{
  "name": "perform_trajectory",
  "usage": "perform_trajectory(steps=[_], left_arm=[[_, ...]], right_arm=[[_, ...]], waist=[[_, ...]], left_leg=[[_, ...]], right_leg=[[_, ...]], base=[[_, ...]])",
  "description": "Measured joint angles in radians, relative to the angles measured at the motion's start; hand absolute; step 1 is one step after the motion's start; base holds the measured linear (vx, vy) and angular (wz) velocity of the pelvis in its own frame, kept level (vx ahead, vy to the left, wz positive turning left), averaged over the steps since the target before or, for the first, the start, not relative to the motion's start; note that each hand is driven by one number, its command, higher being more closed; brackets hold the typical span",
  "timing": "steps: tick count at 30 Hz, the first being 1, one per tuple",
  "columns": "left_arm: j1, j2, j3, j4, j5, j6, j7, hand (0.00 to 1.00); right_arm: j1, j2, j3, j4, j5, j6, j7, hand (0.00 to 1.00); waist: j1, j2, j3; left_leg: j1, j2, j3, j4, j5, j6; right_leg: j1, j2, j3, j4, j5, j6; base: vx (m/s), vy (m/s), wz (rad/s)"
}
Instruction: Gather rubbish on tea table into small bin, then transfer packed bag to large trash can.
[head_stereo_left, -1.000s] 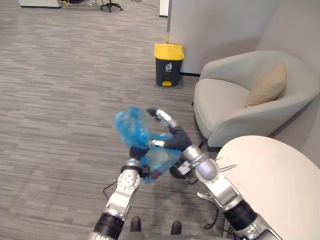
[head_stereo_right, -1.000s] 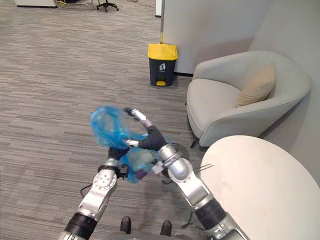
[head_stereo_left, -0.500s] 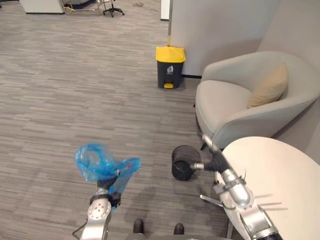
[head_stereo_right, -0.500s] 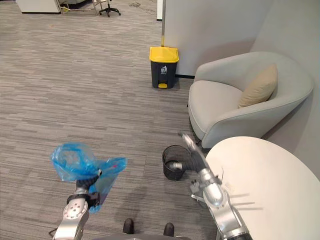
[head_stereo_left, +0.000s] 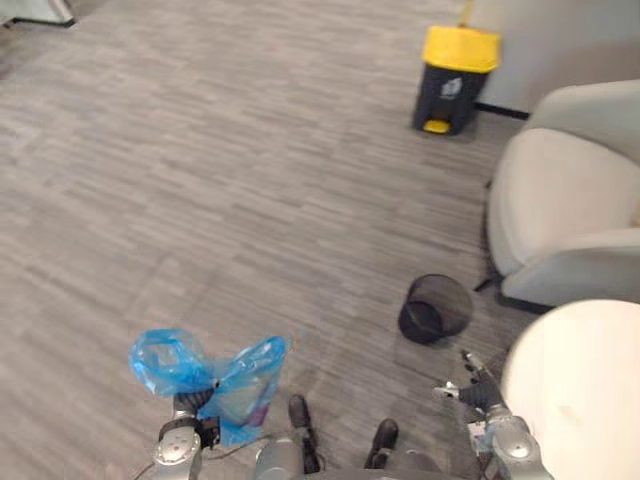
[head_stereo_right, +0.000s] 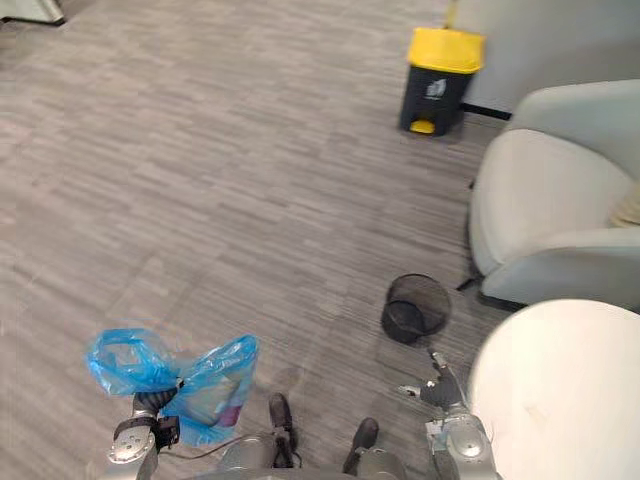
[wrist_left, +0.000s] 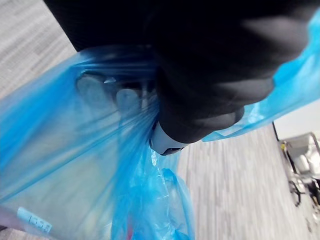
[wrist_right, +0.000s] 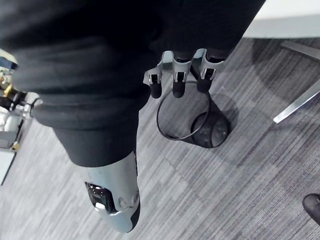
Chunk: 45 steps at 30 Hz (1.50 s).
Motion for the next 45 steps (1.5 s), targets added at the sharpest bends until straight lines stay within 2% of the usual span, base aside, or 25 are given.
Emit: perform_trajectory(steps=[3,6,9,10,11,14,17,19,20,21,22,23,24,25,26,28,31,33,35,37,38,39,40,41,45], left_arm=[[0.011,0.032,0.025,0.024,0.004,0.001,-0.011,1.00],[0.076,0.018,0.024,-0.049,0.030,0.000,-0.016,1.00],[0.088,0.015,0.005,-0.110,0.039,0.001,-0.013,1.00],[0.089,0.019,-0.008,-0.135,0.039,0.001,-0.012,1.00],[0.084,0.025,-0.019,-0.144,0.039,0.001,-0.012,1.00],[0.068,0.025,-0.046,-0.146,0.039,0.001,-0.013,1.00],[0.032,0.020,-0.097,-0.146,0.040,0.000,-0.016,1.00],[0.021,0.018,-0.100,-0.146,0.042,-0.001,-0.016,1.00],[0.032,0.006,-0.107,-0.148,0.047,-0.001,-0.017,1.00],[0.042,-0.007,-0.113,-0.149,0.054,-0.002,-0.018,1.00],[0.044,-0.034,-0.114,-0.150,0.062,-0.001,-0.020,1.00],[0.057,-0.082,-0.112,-0.179,0.065,0.000,-0.025,1.00],[0.071,-0.102,-0.112,-0.195,0.070,-0.001,-0.026,1.00],[0.097,-0.129,-0.114,-0.214,0.071,0.000,-0.035,1.00],[0.100,-0.134,-0.145,-0.228,0.080,0.000,-0.038,1.00],[0.094,-0.140,-0.155,-0.265,0.085,-0.003,-0.039,1.00],[0.072,-0.111,-0.140,-0.281,0.114,-0.004,-0.048,1.00],[0.053,-0.061,-0.121,-0.300,0.089,-0.005,-0.051,1.00],[0.069,-0.057,-0.116,-0.300,0.075,-0.005,-0.047,1.00],[0.097,-0.055,-0.087,-0.299,0.063,0.000,-0.041,1.00],[0.088,-0.046,-0.081,-0.297,0.057,0.004,-0.037,1.00],[0.074,-0.043,-0.084,-0.293,0.057,0.011,-0.037,1.00],[0.063,-0.040,-0.088,-0.290,0.056,0.019,-0.034,1.00],[0.050,-0.032,-0.094,-0.280,0.045,0.019,-0.032,1.00],[-0.027,0.024,-0.089,-0.205,0.037,0.008,-0.013,1.00]], right_arm=[[-0.045,-0.003,-0.005,0.012,-0.002,-0.001,-0.002,0.00],[-0.055,-0.004,-0.005,0.019,-0.012,-0.001,-0.002,0.00],[-0.019,-0.001,-0.004,0.020,-0.029,0.007,-0.002,0.00],[-0.008,0.014,-0.005,0.020,-0.029,0.007,-0.002,0.00],[0.003,0.034,-0.004,0.020,-0.029,0.007,-0.001,0.00],[-0.004,0.052,-0.005,0.018,-0.026,0.001,-0.003,0.00],[0.001,0.051,-0.012,0.019,-0.026,0.003,-0.002,0.00],[0.006,0.051,-0.013,0.014,-0.026,0.004,-0.001,0.00],[0.023,0.050,-0.014,-0.001,-0.026,0.004,-0.001,0.00],[0.046,0.052,-0.015,-0.018,-0.025,0.005,0.000,0.00],[0.045,0.047,-0.019,-0.023,-0.025,0.006,0.002,0.00],[0.053,0.047,-0.018,-0.065,-0.026,0.008,0.006,0.00],[0.060,0.047,-0.014,-0.091,-0.026,0.008,0.006,0.00],[0.070,0.045,-0.004,-0.145,-0.025,0.006,0.005,0.00],[0.068,0.049,0.001,-0.199,-0.009,0.003,-0.002,0.00],[0.066,0.059,0.012,-0.239,0.010,-0.003,-0.003,0.00],[0.044,0.035,0.026,-0.236,0.009,-0.002,-0.004,0.00],[0.021,0.025,0.024,-0.228,0.002,-0.001,-0.007,0.00],[0.024,0.010,0.024,-0.221,-0.004,0.004,-0.020,0.00],[0.026,0.038,0.049,-0.211,-0.011,0.013,-0.020,0.00],[0.010,0.055,0.064,-0.201,-0.032,0.014,-0.019,0.00],[0.003,0.062,0.069,-0.186,-0.037,0.014,-0.019,0.00],[-0.007,0.069,0.072,-0.178,-0.039,0.019,-0.017,0.00],[-0.012,0.071,0.078,-0.169,-0.039,0.019,-0.018,0.00],[-0.049,0.067,0.079,-0.133,-0.039,0.019,-0.018,0.00]], waist=[[0.000,-0.023,0.010],[-0.005,-0.037,0.020],[-0.021,-0.027,0.047],[-0.033,-0.027,0.063],[-0.040,-0.023,0.075],[-0.063,-0.042,0.078],[-0.073,-0.037,0.087],[-0.088,-0.035,0.088],[-0.090,-0.040,0.078],[-0.102,-0.037,0.075],[-0.107,-0.008,0.085],[-0.107,0.035,0.097],[-0.100,0.047,0.102],[-0.071,0.053,0.102],[-0.046,0.043,0.108],[-0.006,0.000,0.130],[0.031,-0.002,0.127],[0.048,0.001,0.117],[0.055,0.025,0.075],[0.055,-0.033,0.032],[0.051,-0.055,0.044],[0.048,-0.057,0.045],[0.047,-0.050,0.051],[0.039,-0.038,0.058],[-0.011,-0.023,0.068]], left_leg=[[0.000,-0.026,-0.011,0.052,-0.060,0.006],[-0.008,-0.067,-0.016,0.175,-0.204,0.025],[0.028,-0.094,-0.082,0.245,-0.279,0.059],[0.047,-0.092,-0.113,0.264,-0.303,0.063],[0.065,-0.085,-0.148,0.277,-0.328,0.066],[0.099,-0.089,-0.189,0.269,-0.368,0.057],[0.191,-0.096,-0.210,0.238,-0.407,0.022],[0.270,-0.096,-0.220,0.215,-0.430,-0.027],[0.323,-0.092,-0.222,0.211,-0.443,-0.080],[0.341,-0.074,-0.230,0.292,-0.456,-0.132],[0.326,-0.038,-0.229,0.373,-0.456,-0.143],[0.238,0.032,-0.230,0.628,-0.391,-0.153],[0.188,0.065,-0.230,0.757,-0.304,-0.129],[0.107,0.122,-0.241,0.966,-0.104,-0.109],[-0.021,0.138,-0.274,1.137,-0.174,-0.095],[-0.128,0.113,-0.261,1.084,-0.259,-0.038],[-0.213,0.064,-0.306,0.735,-0.317,-0.051],[-0.203,0.030,-0.393,0.435,-0.267,-0.121],[-0.188,0.030,-0.436,0.375,-0.233,-0.149],[-0.158,0.011,-0.310,0.502,-0.269,-0.085],[-0.099,0.010,-0.235,0.537,-0.318,-0.046],[-0.064,0.008,-0.220,0.531,-0.339,-0.040],[-0.004,0.008,-0.194,0.502,-0.361,-0.034],[0.082,0.009,-0.165,0.442,-0.366,-0.030],[0.270,-0.004,-0.112,0.239,-0.365,-0.032]], right_leg=[[0.018,-0.039,0.009,0.020,-0.021,0.030],[-0.002,-0.142,0.031,0.217,-0.139,0.058],[-0.120,-0.196,0.204,0.575,-0.097,-0.086],[-0.158,-0.181,0.273,0.680,-0.091,-0.078],[-0.191,-0.129,0.313,0.714,-0.165,-0.032],[-0.302,-0.051,0.298,0.607,-0.215,-0.020],[-0.363,0.002,0.236,0.319,-0.118,-0.002],[-0.374,0.020,0.217,0.203,-0.025,-0.033],[-0.376,0.030,0.206,0.202,0.022,-0.074],[-0.360,0.029,0.197,0.250,0.118,-0.162],[-0.347,0.047,0.180,0.288,0.081,-0.180],[-0.299,0.089,0.162,0.311,0.014,-0.192],[-0.271,0.111,0.171,0.313,-0.013,-0.200],[-0.209,0.158,0.203,0.304,-0.052,-0.207],[-0.109,0.201,0.259,0.262,-0.080,-0.223],[0.016,0.204,0.355,0.174,-0.097,-0.216],[0.114,0.205,0.502,0.140,-0.159,-0.189],[0.125,0.199,0.608,0.193,-0.246,-0.149],[0.128,0.201,0.696,0.278,-0.355,-0.111],[0.093,0.126,0.737,0.458,-0.420,-0.024],[-0.006,0.084,0.719,0.690,-0.361,0.115],[-0.054,0.068,0.705,0.787,-0.344,0.141],[-0.101,0.062,0.657,0.875,-0.348,0.123],[-0.145,0.051,0.585,0.907,-0.346,0.054],[-0.309,0.048,0.367,0.683,-0.321,0.009]], base=[[0.17,0.152,0.15],[0.17,0.185,0.10],[0.23,0.158,0.55],[0.32,0.112,0.88],[0.31,0.035,0.68],[0.36,0.002,0.49],[0.50,-0.035,0.34],[0.68,-0.083,0.38],[0.72,-0.141,0.48],[0.73,-0.154,0.40],[0.75,-0.147,0.28],[0.61,-0.114,-0.09],[0.78,-0.141,-0.56],[0.87,-0.150,-1.09],[1.10,-0.139,-1.41],[0.82,-0.047,-1.18],[0.55,0.119,-1.33],[0.56,0.307,-1.55],[0.56,0.386,-1.60],[0.62,0.379,-1.67],[0.56,0.344,-1.45],[0.62,0.404,-1.36],[0.46,0.296,-0.98],[0.46,0.265,-0.81],[0.44,0.151,-0.48]])
